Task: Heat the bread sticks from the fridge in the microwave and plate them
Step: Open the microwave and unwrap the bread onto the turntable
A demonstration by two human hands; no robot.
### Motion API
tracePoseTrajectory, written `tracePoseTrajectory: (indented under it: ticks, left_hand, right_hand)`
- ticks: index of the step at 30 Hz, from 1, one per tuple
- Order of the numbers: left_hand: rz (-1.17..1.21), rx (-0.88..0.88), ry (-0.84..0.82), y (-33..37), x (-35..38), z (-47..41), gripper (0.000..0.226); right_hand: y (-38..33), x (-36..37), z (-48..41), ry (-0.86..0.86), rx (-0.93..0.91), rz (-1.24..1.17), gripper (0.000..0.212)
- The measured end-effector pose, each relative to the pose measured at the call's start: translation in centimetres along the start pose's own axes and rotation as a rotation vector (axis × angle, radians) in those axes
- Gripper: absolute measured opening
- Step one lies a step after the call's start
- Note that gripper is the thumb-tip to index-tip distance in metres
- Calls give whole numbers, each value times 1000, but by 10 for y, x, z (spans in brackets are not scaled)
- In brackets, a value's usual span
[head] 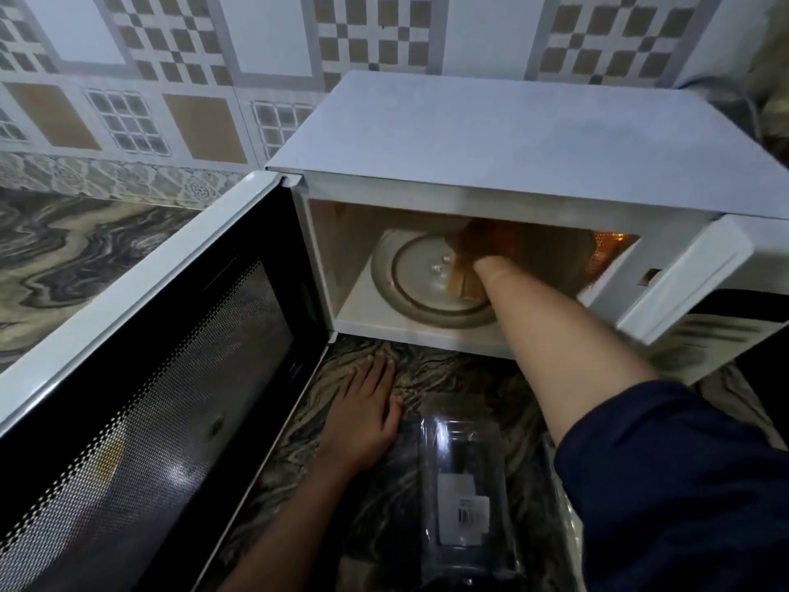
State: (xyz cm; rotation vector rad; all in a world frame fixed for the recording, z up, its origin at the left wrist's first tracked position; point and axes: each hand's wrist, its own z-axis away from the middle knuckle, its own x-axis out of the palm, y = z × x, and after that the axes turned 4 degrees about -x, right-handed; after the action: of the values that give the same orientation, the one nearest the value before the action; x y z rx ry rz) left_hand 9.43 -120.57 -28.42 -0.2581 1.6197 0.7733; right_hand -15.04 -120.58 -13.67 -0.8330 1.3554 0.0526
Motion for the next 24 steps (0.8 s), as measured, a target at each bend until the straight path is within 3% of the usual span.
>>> tracePoseTrajectory:
  ticks: [6, 10, 15, 19, 24]
  left_hand:
    - [3, -7, 2, -3, 2, 8, 77]
    - [5, -15, 17, -6, 1, 26, 79]
    - [3, -30, 5, -1, -5, 73, 80]
    - [-69, -37, 12, 2, -8, 122, 68]
    - [39, -133, 53, 23, -6, 176, 58]
  right_hand:
    - [0, -1, 11, -50, 4, -53, 49]
    - [2, -14, 45, -31, 44, -85, 60]
    - [24, -39, 121, 54, -62, -80, 35]
    - [51, -54, 193, 109, -110, -66, 11]
    - [98, -59, 272, 192, -133, -86, 13]
